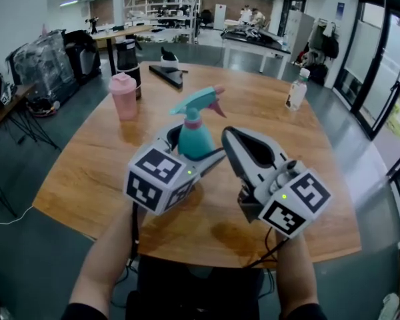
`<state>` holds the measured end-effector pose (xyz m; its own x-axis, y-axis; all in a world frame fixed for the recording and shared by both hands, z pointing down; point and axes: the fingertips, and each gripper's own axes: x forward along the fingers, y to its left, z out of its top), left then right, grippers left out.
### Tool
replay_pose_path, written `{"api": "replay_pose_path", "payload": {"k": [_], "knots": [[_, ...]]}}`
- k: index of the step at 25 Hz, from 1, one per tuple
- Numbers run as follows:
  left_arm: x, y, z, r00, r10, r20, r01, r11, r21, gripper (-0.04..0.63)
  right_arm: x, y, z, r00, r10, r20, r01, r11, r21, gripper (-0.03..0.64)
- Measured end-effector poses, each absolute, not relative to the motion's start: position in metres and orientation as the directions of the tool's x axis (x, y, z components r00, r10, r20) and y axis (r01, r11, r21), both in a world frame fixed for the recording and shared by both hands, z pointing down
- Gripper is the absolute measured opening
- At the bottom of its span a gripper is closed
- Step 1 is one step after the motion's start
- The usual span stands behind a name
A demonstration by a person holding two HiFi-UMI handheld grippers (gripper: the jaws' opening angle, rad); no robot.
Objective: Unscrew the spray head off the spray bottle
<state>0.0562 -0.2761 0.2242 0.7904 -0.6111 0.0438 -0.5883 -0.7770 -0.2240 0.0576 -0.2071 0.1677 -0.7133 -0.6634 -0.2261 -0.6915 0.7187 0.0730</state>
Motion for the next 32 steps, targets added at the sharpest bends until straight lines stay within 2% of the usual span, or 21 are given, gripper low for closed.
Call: {"api": "replay_pose_path", "payload": {"k": [1, 3, 10, 20, 23, 32], "knots": [[0.056, -0.278, 0.224, 0.783, -0.621, 0.048, -0.596, -0.769, -0.231, 0.400, 0.052, -0.207, 0.168, -0.727, -0.654, -0.209, -0.680, 0.728, 0.086, 0.070], [0.056, -0.280, 0.227, 0.767, -0.638, 0.067, -0.607, -0.756, -0.247, 0.400, 0.042, -0.210, 0.169, -0.736, -0.655, -0.170, -0.675, 0.728, 0.121, 0.118], [0.059, -0.287, 0.226, 0.745, -0.662, 0.078, -0.612, -0.726, -0.313, 0.400, 0.028, -0.233, 0.163, -0.720, -0.679, -0.147, -0.694, 0.705, 0.146, 0.158], [0.061, -0.313, 0.225, 0.677, -0.732, 0.073, -0.663, -0.650, -0.371, 0.400, 0.025, -0.263, 0.158, -0.663, -0.733, -0.151, -0.748, 0.638, 0.185, 0.164], [0.061, -0.314, 0.227, 0.673, -0.736, 0.072, -0.657, -0.640, -0.398, 0.400, 0.027, -0.263, 0.160, -0.667, -0.730, -0.152, -0.743, 0.634, 0.215, 0.144], [0.068, -0.294, 0.226, 0.767, -0.640, 0.044, -0.581, -0.723, -0.374, 0.394, 0.034, -0.253, 0.163, -0.719, -0.676, -0.161, -0.693, 0.679, 0.241, 0.143]]}}
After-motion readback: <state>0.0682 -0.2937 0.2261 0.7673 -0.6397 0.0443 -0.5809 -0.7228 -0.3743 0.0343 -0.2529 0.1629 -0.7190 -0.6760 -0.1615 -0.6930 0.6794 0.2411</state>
